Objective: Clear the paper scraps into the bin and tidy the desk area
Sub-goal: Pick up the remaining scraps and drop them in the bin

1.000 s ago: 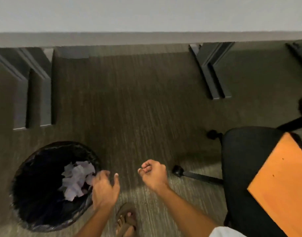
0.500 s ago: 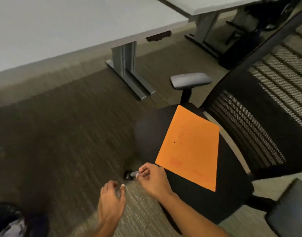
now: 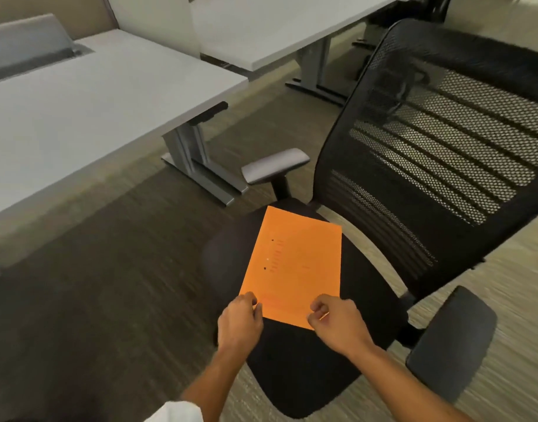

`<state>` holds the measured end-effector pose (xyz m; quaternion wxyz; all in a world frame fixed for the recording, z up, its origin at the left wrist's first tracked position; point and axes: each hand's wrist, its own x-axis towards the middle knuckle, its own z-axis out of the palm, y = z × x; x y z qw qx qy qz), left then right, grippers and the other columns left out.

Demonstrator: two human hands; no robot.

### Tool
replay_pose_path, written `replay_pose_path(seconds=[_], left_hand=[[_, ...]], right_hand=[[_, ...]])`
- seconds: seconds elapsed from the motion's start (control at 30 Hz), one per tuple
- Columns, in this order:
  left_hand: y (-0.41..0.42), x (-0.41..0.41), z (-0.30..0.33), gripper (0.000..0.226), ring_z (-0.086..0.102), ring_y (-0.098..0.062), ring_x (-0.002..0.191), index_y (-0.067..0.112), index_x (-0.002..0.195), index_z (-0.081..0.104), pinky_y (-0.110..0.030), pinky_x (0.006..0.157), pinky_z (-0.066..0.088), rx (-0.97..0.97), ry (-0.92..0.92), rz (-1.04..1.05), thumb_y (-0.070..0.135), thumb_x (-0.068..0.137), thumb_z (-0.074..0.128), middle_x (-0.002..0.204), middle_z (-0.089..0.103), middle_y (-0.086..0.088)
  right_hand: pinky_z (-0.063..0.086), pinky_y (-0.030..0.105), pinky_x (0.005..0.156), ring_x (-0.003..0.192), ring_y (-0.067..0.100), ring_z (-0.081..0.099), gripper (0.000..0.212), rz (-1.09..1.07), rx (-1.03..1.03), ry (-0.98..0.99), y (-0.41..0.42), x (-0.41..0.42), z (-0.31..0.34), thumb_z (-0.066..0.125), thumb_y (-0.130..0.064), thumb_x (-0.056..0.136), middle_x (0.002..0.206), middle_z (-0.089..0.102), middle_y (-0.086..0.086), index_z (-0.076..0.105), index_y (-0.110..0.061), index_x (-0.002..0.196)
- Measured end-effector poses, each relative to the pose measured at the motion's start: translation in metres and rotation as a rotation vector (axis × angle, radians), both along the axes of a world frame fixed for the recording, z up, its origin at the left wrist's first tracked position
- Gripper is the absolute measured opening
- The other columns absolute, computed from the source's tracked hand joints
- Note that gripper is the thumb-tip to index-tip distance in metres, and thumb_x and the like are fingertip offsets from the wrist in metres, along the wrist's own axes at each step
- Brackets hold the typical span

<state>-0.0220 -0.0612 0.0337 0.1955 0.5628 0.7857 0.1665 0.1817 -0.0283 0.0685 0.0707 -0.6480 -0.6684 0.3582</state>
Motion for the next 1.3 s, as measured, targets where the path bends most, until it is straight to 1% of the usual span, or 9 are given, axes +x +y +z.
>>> replay_pose_path(seconds=[0.2, 0.37, 0.5, 0.57, 0.87, 1.0, 1.07, 1.2, 1.3], left_hand=[[0.051, 0.006, -0.038, 0.023, 0.067, -0.025, 0.091, 0.015, 0.106, 0.068, -0.036, 0.074, 0.054, -0.014, 0.051, -0.002, 0.032, 0.093, 0.058, 0.099, 0.070, -0.003], [0.097, 0.001, -0.057, 0.039, 0.064, -0.026, 0.100, 0.011, 0.113, 0.064, -0.040, 0.080, 0.054, -0.035, 0.025, 0.151, 0.040, 0.088, 0.067, 0.108, 0.067, -0.007], [0.137, -0.004, -0.071, 0.060, 0.057, -0.032, 0.109, 0.006, 0.113, 0.059, -0.049, 0.087, 0.053, -0.128, 0.030, 0.291, 0.052, 0.077, 0.075, 0.115, 0.058, -0.014], [0.153, -0.005, -0.078, 0.064, 0.061, -0.032, 0.104, 0.004, 0.108, 0.060, -0.050, 0.085, 0.055, -0.190, -0.020, 0.361, 0.055, 0.073, 0.078, 0.110, 0.062, -0.015], [0.179, -0.012, -0.097, 0.047, 0.059, -0.015, 0.061, 0.012, 0.075, 0.059, -0.026, 0.046, 0.043, -0.226, -0.198, 0.495, 0.045, 0.062, 0.090, 0.073, 0.062, -0.002], [0.186, -0.027, -0.100, 0.034, 0.066, -0.019, 0.070, 0.014, 0.074, 0.066, -0.034, 0.065, 0.057, -0.238, -0.270, 0.503, 0.037, 0.064, 0.090, 0.076, 0.067, -0.003], [0.186, -0.033, -0.100, 0.027, 0.067, -0.018, 0.071, 0.017, 0.069, 0.067, -0.034, 0.066, 0.057, -0.224, -0.276, 0.476, 0.034, 0.069, 0.088, 0.073, 0.066, -0.001], [0.182, -0.041, -0.101, 0.019, 0.069, -0.021, 0.077, 0.012, 0.087, 0.078, -0.038, 0.075, 0.061, -0.178, -0.264, 0.413, 0.029, 0.079, 0.080, 0.081, 0.072, -0.005], [0.175, -0.047, -0.099, 0.014, 0.069, -0.018, 0.073, 0.014, 0.083, 0.078, -0.035, 0.074, 0.060, -0.131, -0.258, 0.391, 0.028, 0.083, 0.076, 0.080, 0.073, -0.005]], right_hand=[[0.057, 0.033, 0.080, 0.084, 0.006, 0.065, 0.030, -0.013, -0.079, 0.022, -0.008, 0.015, -0.059, 0.068, -0.037, 0.083, 0.089, 0.067, -0.015, 0.066, -0.026, 0.111], [0.052, 0.034, 0.096, 0.116, 0.015, 0.058, 0.051, 0.021, -0.061, -0.070, -0.014, 0.019, -0.096, 0.066, -0.041, 0.087, 0.127, 0.060, -0.005, 0.054, -0.022, 0.133], [0.048, 0.033, 0.097, 0.121, 0.015, 0.052, 0.050, 0.066, 0.042, -0.131, -0.009, 0.018, -0.110, 0.061, -0.043, 0.089, 0.130, 0.055, -0.006, 0.052, -0.022, 0.134], [0.049, 0.034, 0.096, 0.120, 0.016, 0.053, 0.047, 0.063, 0.050, -0.138, -0.006, 0.016, -0.112, 0.059, -0.043, 0.091, 0.129, 0.055, -0.006, 0.054, -0.022, 0.132], [0.053, 0.030, 0.088, 0.112, 0.015, 0.052, 0.040, 0.073, 0.039, -0.235, 0.003, 0.004, -0.112, 0.056, -0.047, 0.091, 0.121, 0.052, -0.003, 0.059, -0.021, 0.121], [0.053, 0.031, 0.084, 0.107, 0.016, 0.054, 0.039, 0.064, 0.022, -0.261, 0.008, 0.002, -0.111, 0.057, -0.046, 0.091, 0.116, 0.054, -0.002, 0.058, -0.020, 0.120], [0.053, 0.030, 0.082, 0.103, 0.015, 0.056, 0.037, 0.058, 0.013, -0.278, 0.011, 0.001, -0.111, 0.057, -0.046, 0.091, 0.113, 0.054, -0.001, 0.059, -0.020, 0.117], [0.052, 0.031, 0.079, 0.098, 0.016, 0.057, 0.036, 0.056, -0.010, -0.315, 0.018, -0.003, -0.110, 0.058, -0.047, 0.091, 0.109, 0.055, -0.001, 0.058, -0.020, 0.114], [0.051, 0.030, 0.076, 0.095, 0.016, 0.058, 0.035, 0.056, -0.018, -0.335, 0.022, -0.004, -0.110, 0.058, -0.048, 0.091, 0.106, 0.056, -0.001, 0.060, -0.019, 0.112]])
